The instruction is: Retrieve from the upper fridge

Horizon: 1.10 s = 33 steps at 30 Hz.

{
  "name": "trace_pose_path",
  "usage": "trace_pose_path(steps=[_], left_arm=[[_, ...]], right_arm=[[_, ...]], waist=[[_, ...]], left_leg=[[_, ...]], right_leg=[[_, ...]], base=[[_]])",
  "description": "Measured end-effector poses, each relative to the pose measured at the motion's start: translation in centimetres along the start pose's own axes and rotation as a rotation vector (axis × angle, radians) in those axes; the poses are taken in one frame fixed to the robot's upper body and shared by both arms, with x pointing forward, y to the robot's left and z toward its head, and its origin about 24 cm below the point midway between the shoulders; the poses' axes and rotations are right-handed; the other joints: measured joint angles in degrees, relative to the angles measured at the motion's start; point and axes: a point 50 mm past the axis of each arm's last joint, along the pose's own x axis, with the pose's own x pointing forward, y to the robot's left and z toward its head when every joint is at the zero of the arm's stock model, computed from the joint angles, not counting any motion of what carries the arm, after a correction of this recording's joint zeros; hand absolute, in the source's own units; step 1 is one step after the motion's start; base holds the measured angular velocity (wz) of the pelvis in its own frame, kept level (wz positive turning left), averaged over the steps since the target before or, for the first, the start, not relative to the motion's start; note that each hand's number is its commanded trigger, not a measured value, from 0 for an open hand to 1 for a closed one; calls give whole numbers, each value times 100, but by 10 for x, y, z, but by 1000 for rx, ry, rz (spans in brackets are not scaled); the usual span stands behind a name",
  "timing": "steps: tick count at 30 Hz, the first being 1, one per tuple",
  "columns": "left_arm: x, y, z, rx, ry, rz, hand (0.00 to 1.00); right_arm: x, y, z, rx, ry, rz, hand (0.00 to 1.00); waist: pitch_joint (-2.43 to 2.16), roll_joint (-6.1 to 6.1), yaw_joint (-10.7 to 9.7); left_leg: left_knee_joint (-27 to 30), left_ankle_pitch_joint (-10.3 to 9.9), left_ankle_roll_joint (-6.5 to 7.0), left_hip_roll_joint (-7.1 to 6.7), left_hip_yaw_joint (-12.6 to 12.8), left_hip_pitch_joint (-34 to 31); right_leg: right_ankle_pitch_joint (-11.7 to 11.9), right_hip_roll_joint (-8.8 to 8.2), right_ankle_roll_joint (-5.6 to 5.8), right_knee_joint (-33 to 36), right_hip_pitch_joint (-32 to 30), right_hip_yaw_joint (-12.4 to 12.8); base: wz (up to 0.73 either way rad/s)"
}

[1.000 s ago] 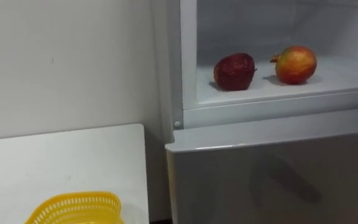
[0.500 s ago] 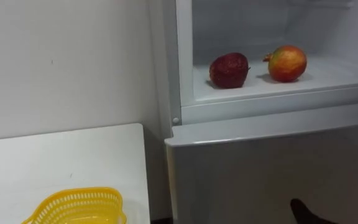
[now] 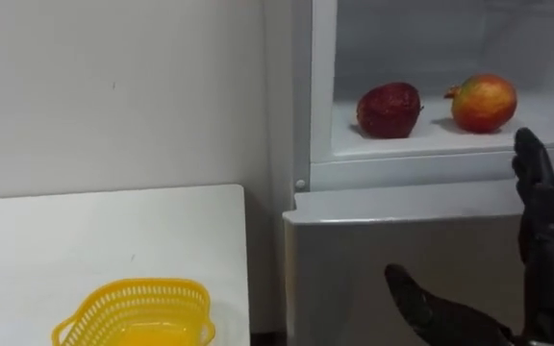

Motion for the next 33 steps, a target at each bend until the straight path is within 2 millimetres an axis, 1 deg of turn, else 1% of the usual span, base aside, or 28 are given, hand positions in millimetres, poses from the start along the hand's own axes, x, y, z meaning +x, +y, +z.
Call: trace_pose_path(steps=[2,4,6,8,9,11,12,14,16,18,19,21,23,26,28,29,33], left_arm=[[-1,0,-2,-2,7,1,0],[-1,-1,-5,-7,12,1,0],[-2,-2,-8,-12,22,3,0],[-3,-3,-11,-15,32,-1,0],[-3,-4,-11,-15,33,-1,0],[-3,-4,-12,-18,39,-3,0],[-3,-4,-12,-18,40,-3,0],[-3,-4,-14,-33,46,2,0],[-3,-3,-14,-38,48,6,0],[-3,-3,-13,-47,47,7,0],[-3,-3,-14,-53,52,7,0],[-3,-4,-15,-56,62,0,0],[-4,-6,-18,-70,80,-14,0],[-5,-10,-21,-66,94,-26,0],[-5,-11,-23,-66,96,-39,0],[-5,-11,-23,-64,96,-45,0],[-6,-10,-24,-73,100,-54,0]], right_arm=[[10,2,5,20,-50,-19,0],[17,3,8,29,-83,-32,0],[24,3,12,30,-122,-34,0],[33,2,16,36,-164,-42,0],[35,1,17,38,-176,-46,0],[50,-4,20,18,-238,-77,0],[54,-7,21,7,-254,-88,0],[69,-18,22,-36,-304,-136,0],[76,-23,23,-43,-317,-172,0],[80,-26,25,-42,-331,-195,0],[82,-26,25,-36,-332,-201,0],[84,-29,24,-27,-322,-214,0],[87,-34,20,-9,-288,-240,0],[97,-39,15,19,-251,-272,0],[101,-41,14,22,-245,-284,0],[104,-42,12,10,-246,-284,0],[113,-44,8,-19,-243,-288,0]], waist=[[2,-37,52],[-2,-71,120],[11,-100,150],[-1,-136,145],[-10,-164,158],[4,-170,159],[6,-173,163],[31,-184,225],[71,-199,268],[82,-202,301],[95,-202,313],[93,-209,327],[59,-257,348],[35,-299,387],[30,-320,419],[37,-332,427],[52,-344,459]], left_leg=[[-4,0,0,-6,-69,-17],[-7,0,0,-6,-91,4],[-7,0,0,-11,-196,-5],[-5,2,-3,-19,-280,13],[-4,4,-6,-20,-301,19],[13,6,-10,-23,-402,32],[19,7,-11,-23,-420,30],[33,7,-11,-28,-468,45],[59,7,-11,-29,-495,48],[73,7,-11,-31,-496,16],[85,7,-11,-37,-526,-4],[97,7,-11,-44,-572,-29],[133,7,-12,-52,-624,-80],[153,10,-17,-50,-661,-79],[160,12,-21,-50,-712,-68],[160,16,-26,-51,-736,-53],[160,21,-35,-49,-766,-1]], right_leg=[[0,-12,0,-3,5,-77],[0,-11,0,-14,15,-95],[1,-23,0,-91,101,-222],[2,-37,1,-191,214,-376],[1,-38,1,-203,233,-384],[1,-46,1,-204,269,-507],[1,-50,1,-205,278,-545],[1,-57,1,-208,315,-603],[1,-67,1,-208,345,-685],[1,-73,1,-208,322,-701],[1,-80,1,-207,319,-730],[1,-88,1,-204,313,-770],[1,-100,1,-198,291,-848],[1,-99,1,-201,313,-878],[1,-100,1,-200,339,-934],[1,-103,1,-201,363,-987],[1,-101,1,-204,433,-1014]], base=[[15],[9],[25],[30],[21],[23],[20],[10],[7],[4],[10],[12],[11],[5],[10],[11],[5]])
